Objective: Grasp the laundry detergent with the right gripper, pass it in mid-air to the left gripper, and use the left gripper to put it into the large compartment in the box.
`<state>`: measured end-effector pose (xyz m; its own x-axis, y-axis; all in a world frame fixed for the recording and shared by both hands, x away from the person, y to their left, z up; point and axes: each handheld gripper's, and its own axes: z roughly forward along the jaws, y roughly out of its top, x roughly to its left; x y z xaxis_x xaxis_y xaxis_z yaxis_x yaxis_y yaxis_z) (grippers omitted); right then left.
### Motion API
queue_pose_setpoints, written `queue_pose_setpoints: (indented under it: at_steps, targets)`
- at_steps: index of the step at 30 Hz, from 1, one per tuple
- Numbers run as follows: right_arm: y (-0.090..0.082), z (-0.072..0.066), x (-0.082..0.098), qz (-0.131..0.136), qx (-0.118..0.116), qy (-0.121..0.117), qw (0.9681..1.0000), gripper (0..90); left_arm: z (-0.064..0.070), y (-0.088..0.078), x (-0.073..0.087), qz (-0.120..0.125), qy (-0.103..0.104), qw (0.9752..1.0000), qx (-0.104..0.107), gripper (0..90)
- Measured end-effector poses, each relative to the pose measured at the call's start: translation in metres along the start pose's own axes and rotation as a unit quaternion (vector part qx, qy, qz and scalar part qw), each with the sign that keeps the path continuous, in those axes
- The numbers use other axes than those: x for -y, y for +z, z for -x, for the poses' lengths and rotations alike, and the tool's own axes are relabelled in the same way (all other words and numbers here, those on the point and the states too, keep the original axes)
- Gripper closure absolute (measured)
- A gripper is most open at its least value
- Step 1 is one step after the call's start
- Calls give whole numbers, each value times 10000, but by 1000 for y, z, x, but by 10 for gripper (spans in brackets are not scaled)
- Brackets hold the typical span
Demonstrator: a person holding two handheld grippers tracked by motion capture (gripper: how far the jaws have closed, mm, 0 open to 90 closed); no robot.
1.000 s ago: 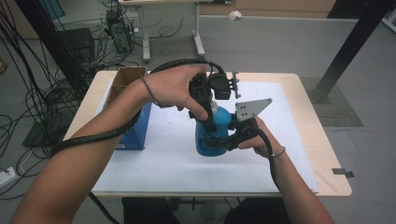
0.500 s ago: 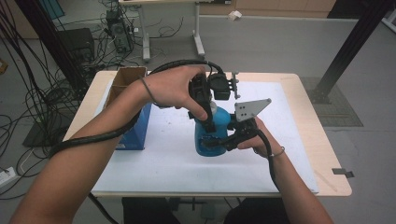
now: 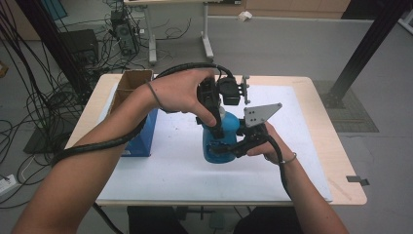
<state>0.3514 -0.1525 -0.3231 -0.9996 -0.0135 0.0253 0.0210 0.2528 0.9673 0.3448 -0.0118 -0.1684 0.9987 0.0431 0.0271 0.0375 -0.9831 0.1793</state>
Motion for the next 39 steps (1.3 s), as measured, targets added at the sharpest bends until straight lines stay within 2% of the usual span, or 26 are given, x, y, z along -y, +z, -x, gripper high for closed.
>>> queue_pose_setpoints:
  at_steps: [11, 17, 21, 25, 31, 35, 36, 39]
  targets:
    - [-1, 1, 2, 75, 55, -24, 10000, 430, 1, 0, -5, -101, 42, 9999, -68, 379]
    - [-1, 1, 3, 150, 49, 50, 9999, 409, 2, -2, -6, -120, 0, 9999, -110, 379]
    - [-1, 3, 5, 109, 77, 193, 9997, 310, 1, -3, -6, -139, 4, 9998, -116, 379]
    - [0, 3, 5, 72, 52, 218, 9997, 218, 0, -3, -5, -142, -15, 9998, -128, 378]
    - [3, 3, 5, 91, -15, 285, 9995, 150, 0, -2, -5, -122, -8, 9998, -155, 378]
    - [4, 5, 4, 114, 73, 223, 9997, 93, 0, -3, -6, -164, -33, 9997, -188, 379]
    - [4, 4, 4, 143, 192, 204, 9995, 74, 0, -3, -6, -150, -37, 9997, -190, 378]
    - [3, 3, 4, 112, 301, 176, 9993, 43, 0, -3, -6, -162, -40, 9997, -190, 378]
